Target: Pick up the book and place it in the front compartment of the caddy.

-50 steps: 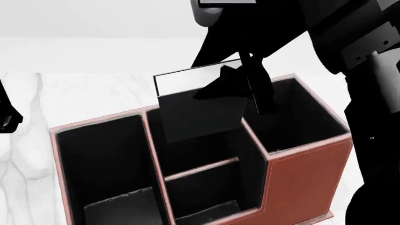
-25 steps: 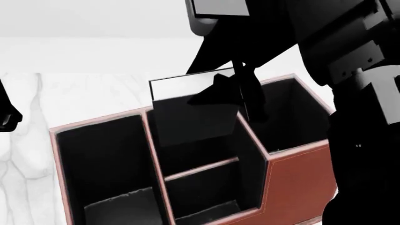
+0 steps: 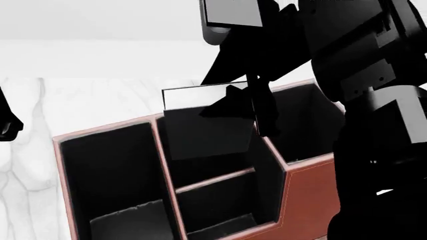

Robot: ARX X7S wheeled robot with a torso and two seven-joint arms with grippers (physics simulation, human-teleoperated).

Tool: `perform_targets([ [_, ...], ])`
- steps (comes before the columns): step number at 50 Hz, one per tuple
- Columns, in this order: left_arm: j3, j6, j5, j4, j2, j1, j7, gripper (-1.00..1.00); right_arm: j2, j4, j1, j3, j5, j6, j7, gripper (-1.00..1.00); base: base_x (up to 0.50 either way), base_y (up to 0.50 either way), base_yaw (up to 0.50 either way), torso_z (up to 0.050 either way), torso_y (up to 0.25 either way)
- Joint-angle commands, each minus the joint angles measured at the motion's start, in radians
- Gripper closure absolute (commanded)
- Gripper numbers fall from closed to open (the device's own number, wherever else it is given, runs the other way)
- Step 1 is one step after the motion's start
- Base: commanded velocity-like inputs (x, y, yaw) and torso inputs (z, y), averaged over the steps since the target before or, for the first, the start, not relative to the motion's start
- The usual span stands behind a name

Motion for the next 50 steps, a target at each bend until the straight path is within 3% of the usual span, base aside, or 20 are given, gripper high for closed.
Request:
perform_targets([
  [1,-0.028,0.007,-0.003,-0.002,0.016,-0.003,0.010,-1.00,-0.023,0.000,-0.001,0.133,-0.055,0.001,-0.013,1.00,0.00,0.00,0.00,0.000,0.000],
  [17,-0.006,0.006,0.011,0.000,0.003,-0.012,0.009,-1.00,-0.023,0.000,-0.007,0.159,-0.086,-0.002,-0.008,1.00,0.00,0.00,0.00,0.000,0.001],
  [28,-0.006,0.016,0.009,0.003,0.003,-0.001,0.007,-1.00,-0.024,0.000,-0.014,0.182,-0.111,-0.011,0.016,1.00,0.00,0.00,0.00,0.000,-0.195],
  [50,-0.006,0.031,0.009,-0.004,-0.003,0.008,0.006,-1.00,-0.025,0.000,-0.029,0.161,-0.135,-0.044,0.080,1.00,0.00,0.00,0.00,0.000,0.000],
])
